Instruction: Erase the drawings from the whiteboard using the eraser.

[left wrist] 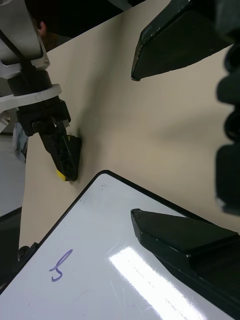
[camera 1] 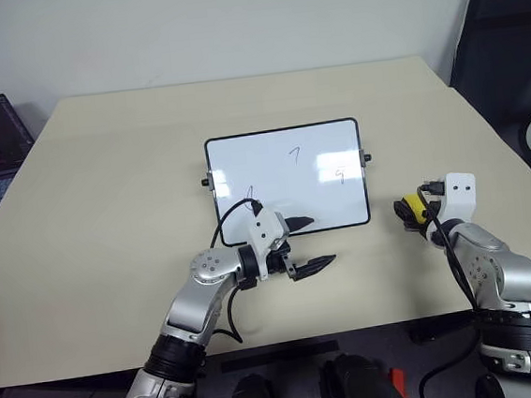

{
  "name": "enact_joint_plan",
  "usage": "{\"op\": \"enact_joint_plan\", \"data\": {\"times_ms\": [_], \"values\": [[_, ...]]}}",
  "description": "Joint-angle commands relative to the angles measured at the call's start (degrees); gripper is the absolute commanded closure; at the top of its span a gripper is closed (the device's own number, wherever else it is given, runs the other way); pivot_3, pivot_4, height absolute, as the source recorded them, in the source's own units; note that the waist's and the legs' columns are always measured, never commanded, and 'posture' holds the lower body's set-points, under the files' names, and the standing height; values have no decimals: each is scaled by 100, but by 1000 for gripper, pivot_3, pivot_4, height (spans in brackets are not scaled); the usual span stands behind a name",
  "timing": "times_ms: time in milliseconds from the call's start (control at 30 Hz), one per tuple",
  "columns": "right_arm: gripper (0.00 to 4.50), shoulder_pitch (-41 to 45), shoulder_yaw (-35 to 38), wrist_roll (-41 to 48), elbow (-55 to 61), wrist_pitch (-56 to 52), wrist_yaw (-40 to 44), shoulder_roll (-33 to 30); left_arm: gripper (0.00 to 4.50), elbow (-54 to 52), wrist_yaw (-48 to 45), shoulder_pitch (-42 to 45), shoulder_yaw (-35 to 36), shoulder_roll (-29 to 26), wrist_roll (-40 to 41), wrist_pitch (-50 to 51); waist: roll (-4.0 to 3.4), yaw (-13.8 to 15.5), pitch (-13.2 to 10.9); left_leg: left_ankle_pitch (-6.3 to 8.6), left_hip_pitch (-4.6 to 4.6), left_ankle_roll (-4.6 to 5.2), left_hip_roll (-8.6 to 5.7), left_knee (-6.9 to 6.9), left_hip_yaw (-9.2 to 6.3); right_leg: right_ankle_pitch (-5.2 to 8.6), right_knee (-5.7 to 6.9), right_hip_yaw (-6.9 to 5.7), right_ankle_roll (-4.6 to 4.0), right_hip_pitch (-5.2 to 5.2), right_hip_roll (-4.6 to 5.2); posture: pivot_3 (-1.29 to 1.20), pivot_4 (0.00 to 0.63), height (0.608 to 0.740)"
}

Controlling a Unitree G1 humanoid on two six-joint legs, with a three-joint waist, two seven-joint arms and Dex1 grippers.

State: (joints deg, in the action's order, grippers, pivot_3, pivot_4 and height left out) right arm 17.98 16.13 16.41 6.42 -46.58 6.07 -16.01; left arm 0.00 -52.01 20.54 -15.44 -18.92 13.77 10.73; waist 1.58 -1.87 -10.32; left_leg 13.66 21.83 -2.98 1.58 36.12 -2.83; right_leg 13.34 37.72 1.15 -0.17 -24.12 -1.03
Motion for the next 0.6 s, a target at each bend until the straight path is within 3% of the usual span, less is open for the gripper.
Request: {"op": "enact_joint_plan", "data": {"times_ms": [33,600], "values": [[25,19,39,-32,80,140,-5,-72,0,-254,-25,27,28,-16,16,-39,0,0,0,0,0,0,0,0,0,0,0,0,0,0,0,0,150,740],[25,-54,55,-17,121,89,-52,-67,0,-333,27,-14,75,-30,58,34,0,-1,0,0,0,0,0,0,0,0,-1,0,0,0,0,0,150,740]]}}
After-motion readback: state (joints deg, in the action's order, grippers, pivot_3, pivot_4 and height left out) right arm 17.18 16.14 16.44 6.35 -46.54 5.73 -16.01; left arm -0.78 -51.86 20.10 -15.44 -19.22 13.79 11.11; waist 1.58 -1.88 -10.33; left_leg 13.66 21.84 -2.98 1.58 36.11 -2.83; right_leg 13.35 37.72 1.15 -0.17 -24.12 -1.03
